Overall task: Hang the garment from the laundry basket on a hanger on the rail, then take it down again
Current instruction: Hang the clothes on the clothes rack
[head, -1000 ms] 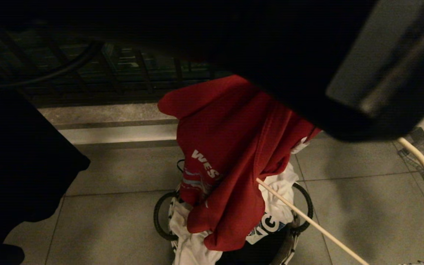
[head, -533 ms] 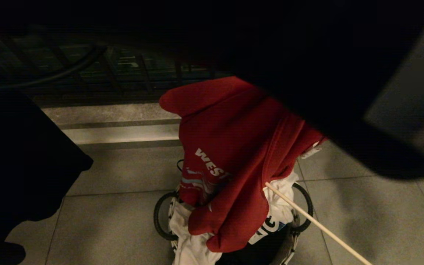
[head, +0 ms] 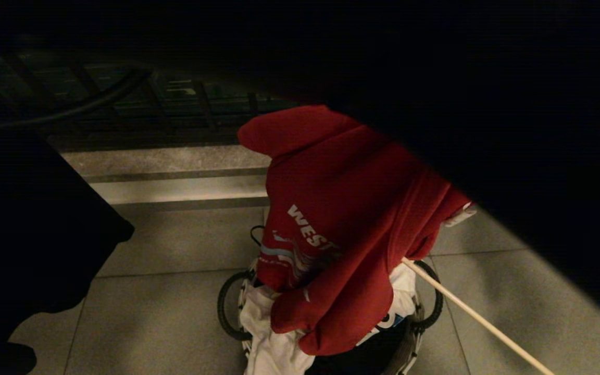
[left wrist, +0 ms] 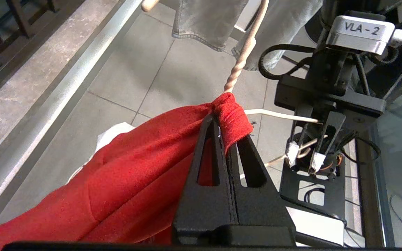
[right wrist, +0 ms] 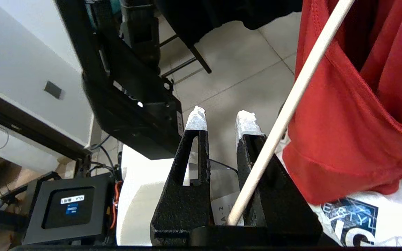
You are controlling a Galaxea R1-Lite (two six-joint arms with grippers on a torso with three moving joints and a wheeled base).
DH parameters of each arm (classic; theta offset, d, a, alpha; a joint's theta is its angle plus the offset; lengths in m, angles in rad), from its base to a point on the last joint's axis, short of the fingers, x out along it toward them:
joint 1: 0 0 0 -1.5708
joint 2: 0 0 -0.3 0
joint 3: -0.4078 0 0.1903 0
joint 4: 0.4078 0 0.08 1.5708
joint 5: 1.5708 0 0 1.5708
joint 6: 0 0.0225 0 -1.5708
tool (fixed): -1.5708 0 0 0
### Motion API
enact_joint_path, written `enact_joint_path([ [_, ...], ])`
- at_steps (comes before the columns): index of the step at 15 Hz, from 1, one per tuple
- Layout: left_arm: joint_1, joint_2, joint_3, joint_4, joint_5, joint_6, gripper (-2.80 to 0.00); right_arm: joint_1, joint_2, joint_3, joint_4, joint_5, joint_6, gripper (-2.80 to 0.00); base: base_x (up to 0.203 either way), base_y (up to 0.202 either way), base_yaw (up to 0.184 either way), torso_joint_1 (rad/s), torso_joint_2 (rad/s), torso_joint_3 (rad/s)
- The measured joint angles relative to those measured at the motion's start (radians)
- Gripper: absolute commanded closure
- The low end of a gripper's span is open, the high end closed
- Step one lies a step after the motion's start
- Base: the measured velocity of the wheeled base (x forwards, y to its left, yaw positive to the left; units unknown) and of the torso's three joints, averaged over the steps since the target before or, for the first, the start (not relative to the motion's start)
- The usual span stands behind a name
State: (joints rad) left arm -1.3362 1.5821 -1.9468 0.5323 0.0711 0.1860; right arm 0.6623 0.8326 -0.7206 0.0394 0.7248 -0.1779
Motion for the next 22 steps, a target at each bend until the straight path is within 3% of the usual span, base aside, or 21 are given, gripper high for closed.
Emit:
enact_joint_path([
  [8, -0.018, 0.001, 0.001, 0.0, 0.005, 0.016, 0.0, 0.0, -0.004, 0.005, 0.003, 0.042, 0.0, 0.0, 0.0, 0.0, 0.0, 0.0, 0.0, 0.0],
  [22, -0.023, -0.008, 0.003, 0.003, 0.009, 0.016, 0.0, -0.001, 0.014, -0.001, -0.002, 0.038, 0.007, 0.0, 0.0, 0.0, 0.0, 0.0, 0.0, 0.0],
])
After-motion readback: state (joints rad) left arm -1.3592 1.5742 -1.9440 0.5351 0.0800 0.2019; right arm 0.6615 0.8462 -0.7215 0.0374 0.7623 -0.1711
